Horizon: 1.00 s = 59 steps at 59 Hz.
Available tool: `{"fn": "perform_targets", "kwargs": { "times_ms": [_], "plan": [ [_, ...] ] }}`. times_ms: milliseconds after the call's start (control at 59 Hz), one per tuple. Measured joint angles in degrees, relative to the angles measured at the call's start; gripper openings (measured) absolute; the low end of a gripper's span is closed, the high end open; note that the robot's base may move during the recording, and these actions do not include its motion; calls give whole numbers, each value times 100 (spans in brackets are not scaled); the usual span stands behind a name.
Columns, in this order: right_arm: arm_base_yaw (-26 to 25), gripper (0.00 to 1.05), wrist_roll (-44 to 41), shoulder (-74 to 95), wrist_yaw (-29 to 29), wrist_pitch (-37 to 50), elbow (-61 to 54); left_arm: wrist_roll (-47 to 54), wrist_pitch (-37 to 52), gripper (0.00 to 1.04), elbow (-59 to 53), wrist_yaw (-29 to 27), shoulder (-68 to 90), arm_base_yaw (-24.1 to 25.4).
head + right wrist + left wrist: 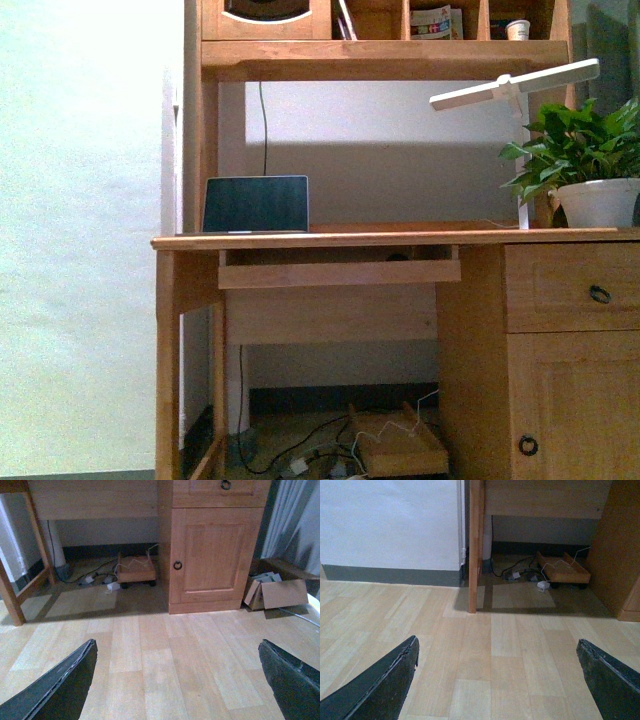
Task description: Place mouse
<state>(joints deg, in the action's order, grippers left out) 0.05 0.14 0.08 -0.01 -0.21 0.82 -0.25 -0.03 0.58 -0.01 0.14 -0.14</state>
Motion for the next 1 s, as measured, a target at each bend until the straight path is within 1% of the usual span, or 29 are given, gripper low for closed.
{"fn": "perform_targets", "kwargs": {
  "times_ms": [1001],
  "plan": [
    [0,97,-2,0,-4,0,0,0,0,97,0,2,-2,0]
  ]
}}
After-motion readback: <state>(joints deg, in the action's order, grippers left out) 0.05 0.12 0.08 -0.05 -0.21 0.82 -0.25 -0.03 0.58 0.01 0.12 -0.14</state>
